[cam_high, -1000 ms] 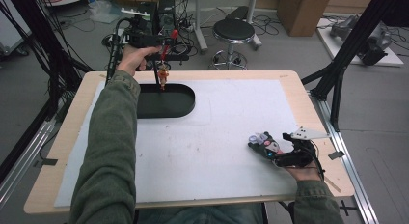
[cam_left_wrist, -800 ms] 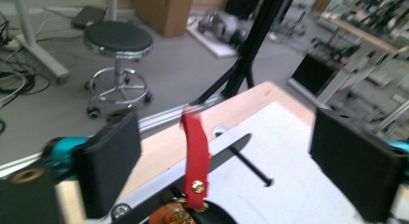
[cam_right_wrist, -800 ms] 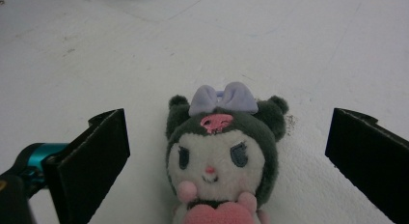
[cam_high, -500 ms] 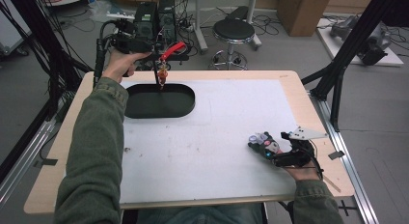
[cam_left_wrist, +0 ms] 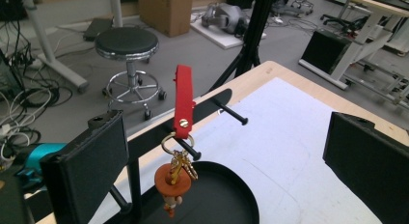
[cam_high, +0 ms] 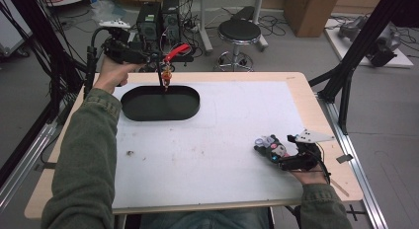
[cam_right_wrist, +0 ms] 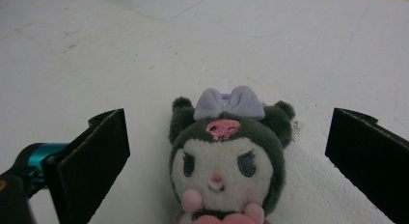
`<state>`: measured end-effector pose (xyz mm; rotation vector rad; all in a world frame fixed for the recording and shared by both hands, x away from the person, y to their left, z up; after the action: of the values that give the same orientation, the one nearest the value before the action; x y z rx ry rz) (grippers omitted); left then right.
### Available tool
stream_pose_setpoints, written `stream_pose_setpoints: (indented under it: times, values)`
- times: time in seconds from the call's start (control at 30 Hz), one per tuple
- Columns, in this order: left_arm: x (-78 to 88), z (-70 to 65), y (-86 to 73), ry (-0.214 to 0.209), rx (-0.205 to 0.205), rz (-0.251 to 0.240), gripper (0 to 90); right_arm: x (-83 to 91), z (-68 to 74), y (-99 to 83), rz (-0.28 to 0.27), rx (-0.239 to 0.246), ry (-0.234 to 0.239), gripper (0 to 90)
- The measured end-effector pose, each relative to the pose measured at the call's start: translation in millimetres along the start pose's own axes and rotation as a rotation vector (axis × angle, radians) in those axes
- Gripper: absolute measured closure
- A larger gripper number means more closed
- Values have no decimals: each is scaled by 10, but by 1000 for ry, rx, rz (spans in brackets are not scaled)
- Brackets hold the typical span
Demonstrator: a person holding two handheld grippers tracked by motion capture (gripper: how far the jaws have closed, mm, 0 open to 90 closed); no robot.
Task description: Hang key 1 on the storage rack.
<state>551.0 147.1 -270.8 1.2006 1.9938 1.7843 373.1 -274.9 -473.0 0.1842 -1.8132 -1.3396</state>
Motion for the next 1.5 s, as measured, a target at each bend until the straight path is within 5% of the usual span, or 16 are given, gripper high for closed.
stream_pose_setpoints:
  times: [0.3,0.67,1.5]
  values:
    - [313,-92,-215,22,-21,-34,68,-9,-2,9,-5,-1,3,7]
    - [666,2,-478,72,17,-66,77,-20,-4,18,-7,-4,5,7]
    - [788,14,-976,93,20,-8,37,-5,-4,26,-14,-8,0,7]
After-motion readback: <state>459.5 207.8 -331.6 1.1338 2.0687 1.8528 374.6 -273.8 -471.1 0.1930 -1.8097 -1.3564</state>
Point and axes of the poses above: each handheld gripper's, and its own axes: x roughly backward along the jaws, y roughly out of its top, z roughly to its left, the point moved 10 cm from there along -x, roughly forward along the jaws, and after that the axes turned 7 degrees about x, right-handed, at the moved point
